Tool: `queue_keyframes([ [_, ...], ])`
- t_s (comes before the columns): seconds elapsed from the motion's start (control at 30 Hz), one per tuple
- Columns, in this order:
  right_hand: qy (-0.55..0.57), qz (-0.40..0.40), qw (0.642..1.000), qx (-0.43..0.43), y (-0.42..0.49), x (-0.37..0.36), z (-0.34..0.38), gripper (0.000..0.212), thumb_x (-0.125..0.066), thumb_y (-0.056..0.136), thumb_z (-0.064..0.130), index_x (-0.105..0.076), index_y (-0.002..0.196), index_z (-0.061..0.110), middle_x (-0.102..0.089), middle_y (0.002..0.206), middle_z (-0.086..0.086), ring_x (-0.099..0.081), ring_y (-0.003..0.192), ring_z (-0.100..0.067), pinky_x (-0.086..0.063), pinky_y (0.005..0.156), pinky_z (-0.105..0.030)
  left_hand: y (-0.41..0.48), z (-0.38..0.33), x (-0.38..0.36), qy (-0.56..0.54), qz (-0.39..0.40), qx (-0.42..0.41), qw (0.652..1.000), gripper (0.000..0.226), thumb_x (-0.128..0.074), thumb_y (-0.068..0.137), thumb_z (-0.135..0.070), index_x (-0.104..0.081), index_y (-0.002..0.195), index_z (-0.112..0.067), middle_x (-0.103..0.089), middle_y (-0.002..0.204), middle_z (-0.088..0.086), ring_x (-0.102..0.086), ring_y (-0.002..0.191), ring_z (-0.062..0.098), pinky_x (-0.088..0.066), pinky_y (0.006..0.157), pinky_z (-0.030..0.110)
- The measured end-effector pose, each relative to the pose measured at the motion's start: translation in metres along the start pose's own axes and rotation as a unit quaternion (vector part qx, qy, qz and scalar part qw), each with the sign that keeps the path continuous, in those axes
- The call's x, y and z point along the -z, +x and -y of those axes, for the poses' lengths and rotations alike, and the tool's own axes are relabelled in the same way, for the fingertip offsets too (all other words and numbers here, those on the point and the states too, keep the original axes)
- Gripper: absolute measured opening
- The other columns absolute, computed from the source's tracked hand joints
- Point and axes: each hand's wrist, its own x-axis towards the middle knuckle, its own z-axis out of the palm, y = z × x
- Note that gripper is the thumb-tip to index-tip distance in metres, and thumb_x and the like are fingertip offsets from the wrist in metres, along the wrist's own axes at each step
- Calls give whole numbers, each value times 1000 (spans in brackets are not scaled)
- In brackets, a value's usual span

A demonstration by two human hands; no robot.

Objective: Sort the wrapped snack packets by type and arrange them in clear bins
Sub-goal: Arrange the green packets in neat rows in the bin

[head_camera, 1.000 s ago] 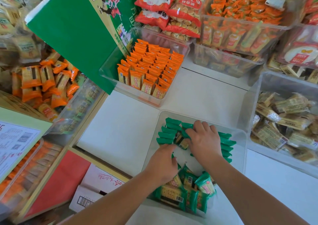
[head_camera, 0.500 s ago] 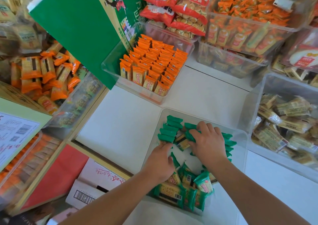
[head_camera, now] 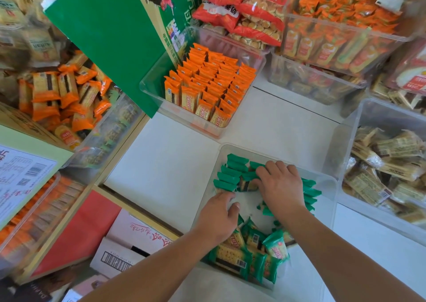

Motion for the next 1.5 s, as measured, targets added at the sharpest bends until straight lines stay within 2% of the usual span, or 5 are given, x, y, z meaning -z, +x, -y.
queue_keyframes([
  [0.3, 239, -95, 961, -101, -35, 28, -33, 16, -77, 87, 10, -74, 102, 8, -68, 95, -2, -65, 83, -23, -58, 62, -36, 0, 4, 3, 8, -1, -11, 1000, 44, -53, 104, -38, -54, 145, -23, -58, 145, -7, -52, 133, 10, -41, 114, 29],
  [0.6, 103, 12, 993, -56, -51, 17, -34, 41, -93, 64, 20, -76, 101, 15, -68, 95, -4, -64, 86, -30, -55, 73, -41, 3, -11, -23, 229, 125, -125, 957, 67, -67, 85, -60, -52, 143, -30, -63, 128, -3, -53, 123, 19, -32, 118, 41],
  [0.77, 55, 16, 998, -37, -48, 7, -33, 35, -90, 58, 8, -76, 89, 18, -62, 87, -3, -59, 79, -29, -49, 70, -39, 12, -17, -40, 323, 143, -148, 924, 61, -67, 90, -31, -46, 147, -32, -64, 122, 4, -51, 120, 28, -20, 124, 49],
  [1.03, 83, -4, 997, 0, -40, 13, -30, 24, -89, 69, 25, -74, 84, 15, -69, 111, -6, -63, 93, -30, -55, 71, -41, 15, -20, -35, 187, 28, -149, 971, 40, -53, 102, -32, -56, 141, -22, -66, 123, 2, -63, 109, 24, -53, 89, 36],
  [1.5, 111, 14, 994, -11, -36, 1, -38, 56, -90, 56, -1, -72, 109, 8, -62, 90, -6, -60, 77, -27, -57, 64, -39, 31, -27, -41, 58, -19, -91, 994, 40, -56, 102, -25, -57, 142, -19, -73, 115, 5, -69, 101, 22, -58, 88, 38],
])
